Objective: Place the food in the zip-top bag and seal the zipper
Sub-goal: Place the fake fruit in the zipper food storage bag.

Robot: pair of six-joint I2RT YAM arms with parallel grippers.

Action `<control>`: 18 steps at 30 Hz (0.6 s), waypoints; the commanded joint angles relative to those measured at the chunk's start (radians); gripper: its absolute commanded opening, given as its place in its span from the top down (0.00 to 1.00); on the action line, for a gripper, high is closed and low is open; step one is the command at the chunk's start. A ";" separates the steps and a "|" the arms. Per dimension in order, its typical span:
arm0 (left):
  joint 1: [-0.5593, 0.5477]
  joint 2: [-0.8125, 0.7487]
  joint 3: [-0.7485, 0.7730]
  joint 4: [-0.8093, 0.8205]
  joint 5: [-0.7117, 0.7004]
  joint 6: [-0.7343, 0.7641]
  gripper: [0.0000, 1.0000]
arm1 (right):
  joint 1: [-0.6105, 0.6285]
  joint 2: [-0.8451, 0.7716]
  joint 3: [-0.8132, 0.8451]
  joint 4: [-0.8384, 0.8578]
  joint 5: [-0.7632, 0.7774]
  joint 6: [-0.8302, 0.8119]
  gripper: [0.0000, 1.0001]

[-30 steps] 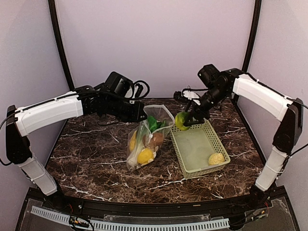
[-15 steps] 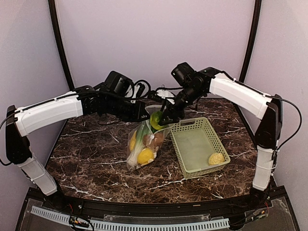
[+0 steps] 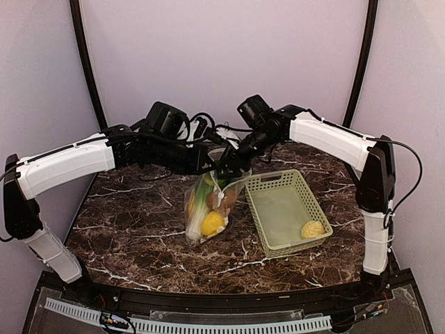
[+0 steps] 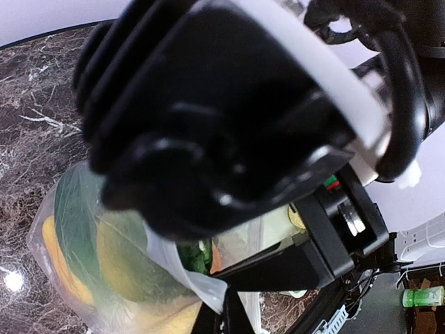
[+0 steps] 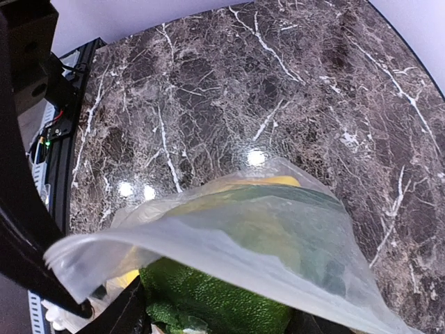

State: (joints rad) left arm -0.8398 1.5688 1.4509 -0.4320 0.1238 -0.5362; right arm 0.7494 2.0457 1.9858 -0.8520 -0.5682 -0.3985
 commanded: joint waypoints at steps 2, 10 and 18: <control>0.005 -0.071 -0.023 0.048 -0.039 -0.002 0.99 | 0.026 0.061 0.026 0.026 -0.137 0.087 0.41; 0.004 -0.108 -0.074 0.085 -0.083 -0.007 0.99 | 0.061 0.067 -0.033 0.002 -0.214 0.077 0.34; 0.004 -0.120 -0.096 0.098 -0.090 -0.008 0.99 | 0.059 0.060 -0.016 -0.002 -0.252 0.111 0.20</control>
State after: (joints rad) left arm -0.8406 1.4967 1.3678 -0.4080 0.0700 -0.5392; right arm 0.7906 2.1056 1.9545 -0.8398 -0.7647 -0.3042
